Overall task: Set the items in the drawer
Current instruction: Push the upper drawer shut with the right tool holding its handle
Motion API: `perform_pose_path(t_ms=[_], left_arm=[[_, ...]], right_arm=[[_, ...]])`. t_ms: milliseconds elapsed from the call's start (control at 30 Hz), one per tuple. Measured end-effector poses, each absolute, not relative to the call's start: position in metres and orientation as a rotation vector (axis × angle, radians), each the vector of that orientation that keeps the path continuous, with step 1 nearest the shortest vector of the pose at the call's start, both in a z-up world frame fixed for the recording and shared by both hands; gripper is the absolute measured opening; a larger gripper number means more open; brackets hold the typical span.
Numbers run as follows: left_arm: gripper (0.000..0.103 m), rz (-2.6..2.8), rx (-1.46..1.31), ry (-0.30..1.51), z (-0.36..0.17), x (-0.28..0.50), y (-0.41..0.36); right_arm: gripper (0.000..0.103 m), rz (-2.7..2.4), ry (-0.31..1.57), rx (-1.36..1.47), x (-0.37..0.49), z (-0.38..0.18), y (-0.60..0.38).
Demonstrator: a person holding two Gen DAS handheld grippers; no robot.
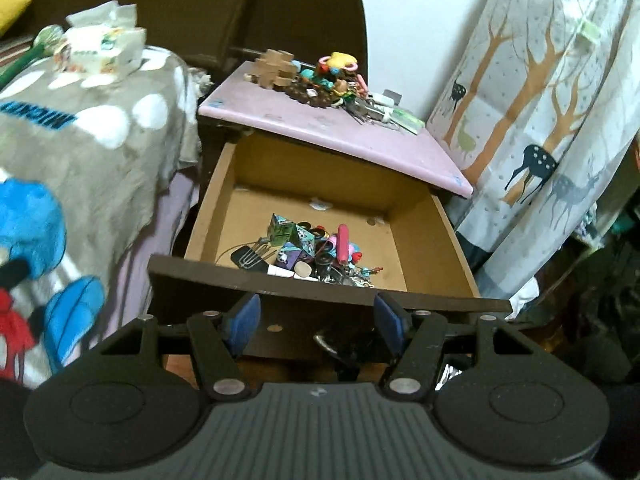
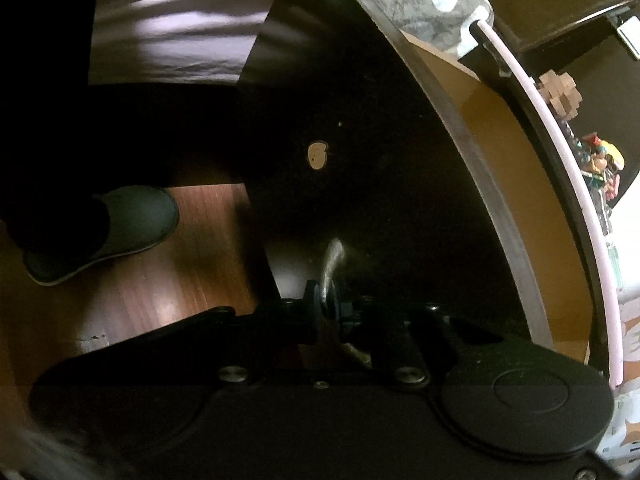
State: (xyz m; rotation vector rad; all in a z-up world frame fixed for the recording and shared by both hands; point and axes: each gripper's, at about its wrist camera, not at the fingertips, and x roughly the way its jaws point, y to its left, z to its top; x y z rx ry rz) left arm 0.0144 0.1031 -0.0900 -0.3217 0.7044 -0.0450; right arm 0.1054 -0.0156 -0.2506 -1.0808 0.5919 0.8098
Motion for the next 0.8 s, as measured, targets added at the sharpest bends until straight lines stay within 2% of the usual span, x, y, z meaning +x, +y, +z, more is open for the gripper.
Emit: perform_pose_path(t_ms=[200, 433, 800], left_arm=[[0.062, -0.071, -0.324, 0.668, -0.090, 0.010, 0.108], [0.062, -0.087, -0.377, 0.641, -0.091, 0.007, 0.117], [0.062, -0.116, -0.493, 0.645, -0.097, 0.010, 0.133]], right_arm=[[0.007, 0.760, 0.648, -1.021, 0.111, -0.242, -0.014], [0.002, 0.745, 0.675, -1.019, 0.116, -0.234, -0.014], [0.000, 0.694, 0.646, -1.050, 0.118, -0.235, -0.009]])
